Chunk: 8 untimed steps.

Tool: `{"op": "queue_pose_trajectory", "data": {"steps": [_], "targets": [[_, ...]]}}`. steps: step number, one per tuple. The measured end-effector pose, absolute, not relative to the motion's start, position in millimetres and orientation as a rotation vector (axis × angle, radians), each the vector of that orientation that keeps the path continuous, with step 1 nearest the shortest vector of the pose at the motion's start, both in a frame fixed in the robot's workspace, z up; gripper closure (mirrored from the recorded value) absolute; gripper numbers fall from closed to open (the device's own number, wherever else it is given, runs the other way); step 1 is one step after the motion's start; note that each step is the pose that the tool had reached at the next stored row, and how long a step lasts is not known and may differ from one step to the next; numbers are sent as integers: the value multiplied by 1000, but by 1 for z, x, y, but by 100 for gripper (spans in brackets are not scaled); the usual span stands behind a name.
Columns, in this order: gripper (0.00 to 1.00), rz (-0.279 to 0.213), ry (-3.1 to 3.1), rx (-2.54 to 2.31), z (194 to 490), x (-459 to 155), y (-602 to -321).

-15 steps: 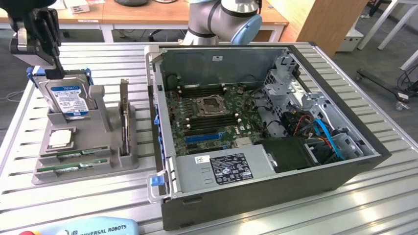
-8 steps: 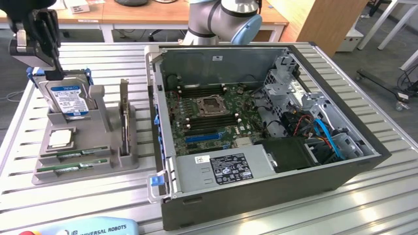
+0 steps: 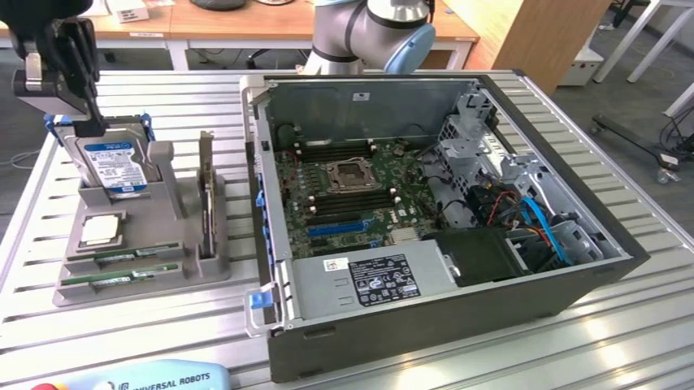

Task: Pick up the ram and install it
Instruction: 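Pick up the ram and move it above insertion slot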

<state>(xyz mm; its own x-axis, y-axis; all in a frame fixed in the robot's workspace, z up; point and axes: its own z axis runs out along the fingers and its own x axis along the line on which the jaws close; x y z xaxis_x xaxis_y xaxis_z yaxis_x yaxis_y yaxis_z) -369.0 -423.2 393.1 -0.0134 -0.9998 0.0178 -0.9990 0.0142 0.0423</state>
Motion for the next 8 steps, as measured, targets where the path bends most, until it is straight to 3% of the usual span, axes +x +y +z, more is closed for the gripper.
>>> {"op": "queue_pose_trajectory", "data": {"steps": [8], "targets": [[90, -27, -2207, 2176, 393, -369, -431]]}}
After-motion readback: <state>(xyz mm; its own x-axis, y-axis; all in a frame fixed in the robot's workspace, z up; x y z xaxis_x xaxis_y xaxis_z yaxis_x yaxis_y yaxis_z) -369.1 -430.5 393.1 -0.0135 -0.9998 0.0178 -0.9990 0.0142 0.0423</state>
